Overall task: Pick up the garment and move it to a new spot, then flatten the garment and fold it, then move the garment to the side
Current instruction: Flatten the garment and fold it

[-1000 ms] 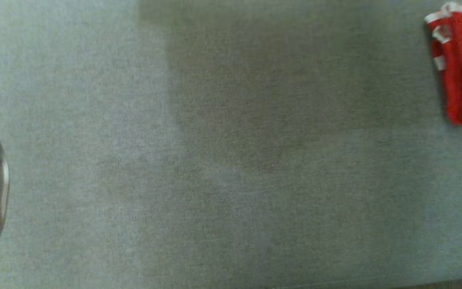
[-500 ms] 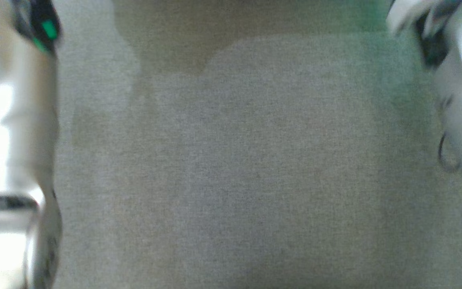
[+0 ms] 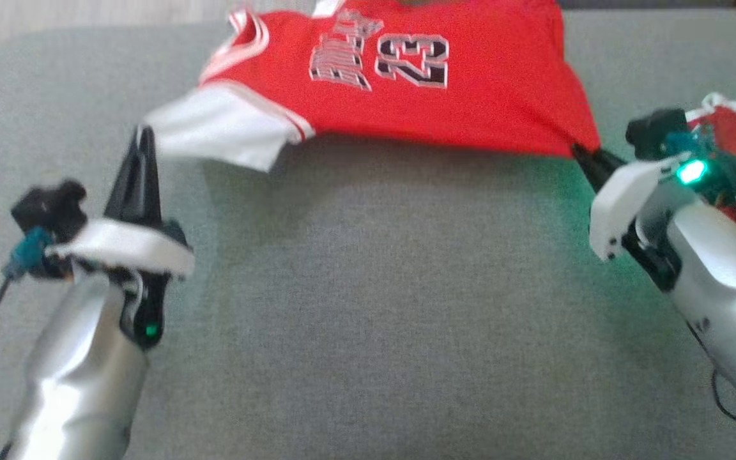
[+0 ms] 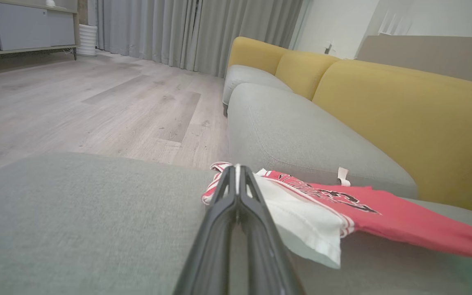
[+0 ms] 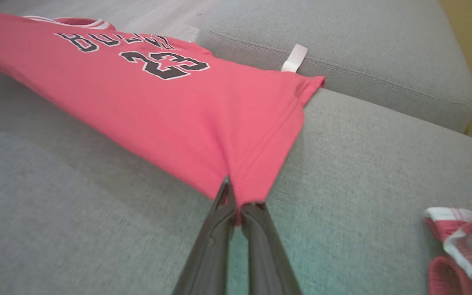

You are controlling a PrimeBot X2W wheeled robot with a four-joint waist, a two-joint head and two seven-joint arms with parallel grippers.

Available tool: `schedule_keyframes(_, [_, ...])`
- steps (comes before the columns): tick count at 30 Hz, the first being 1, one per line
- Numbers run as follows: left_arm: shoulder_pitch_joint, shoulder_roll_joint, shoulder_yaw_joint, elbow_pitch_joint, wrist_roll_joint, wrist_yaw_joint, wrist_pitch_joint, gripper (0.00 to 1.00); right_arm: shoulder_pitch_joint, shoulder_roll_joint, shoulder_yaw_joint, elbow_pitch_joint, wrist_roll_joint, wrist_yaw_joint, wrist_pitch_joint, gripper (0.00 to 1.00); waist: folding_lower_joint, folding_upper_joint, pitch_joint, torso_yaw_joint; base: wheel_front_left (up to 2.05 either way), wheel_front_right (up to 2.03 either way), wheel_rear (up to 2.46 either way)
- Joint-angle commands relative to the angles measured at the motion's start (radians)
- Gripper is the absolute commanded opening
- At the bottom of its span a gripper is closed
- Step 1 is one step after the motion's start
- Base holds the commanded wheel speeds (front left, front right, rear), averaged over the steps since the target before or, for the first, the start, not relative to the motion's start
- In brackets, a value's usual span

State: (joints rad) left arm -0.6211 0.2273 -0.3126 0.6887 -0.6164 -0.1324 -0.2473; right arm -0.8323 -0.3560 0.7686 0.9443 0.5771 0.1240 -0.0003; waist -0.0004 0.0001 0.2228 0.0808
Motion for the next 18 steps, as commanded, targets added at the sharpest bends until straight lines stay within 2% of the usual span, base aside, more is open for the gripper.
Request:
schedule_keyframes(1, [-0.004, 0.061, 0.026, -0.048, -0.009, 0.002, 0.001, 0.00, 0.014, -0.039, 0.024, -0.045, 0.035, 0.007, 0.008, 0.00, 0.0004, -0.0001, -0.053, 0.006, 0.00, 0.00, 0.00])
schedule_keyframes(9, [0.196, 0.111, 0.003, -0.193, -0.028, 0.016, 0.053, 0.00, 0.093, -0.144, 0.153, -0.172, 0.176, 0.007, 0.054, 0.00, 0.0004, -0.0001, -0.152, 0.002, 0.00, 0.00, 0.00])
schedule_keyframes(15, [0.355, 0.150, -0.003, -0.367, -0.038, 0.061, 0.111, 0.00, 0.150, -0.201, 0.256, -0.246, 0.248, 0.007, 0.094, 0.00, 0.0004, -0.0001, -0.232, 0.002, 0.00, 0.00, 0.00])
schedule_keyframes(18, [0.480, 0.177, -0.007, -0.511, -0.046, 0.103, 0.154, 0.00, 0.191, -0.241, 0.312, -0.326, 0.344, 0.007, 0.164, 0.00, 0.0004, -0.0001, -0.265, -0.004, 0.00, 0.00, 0.00])
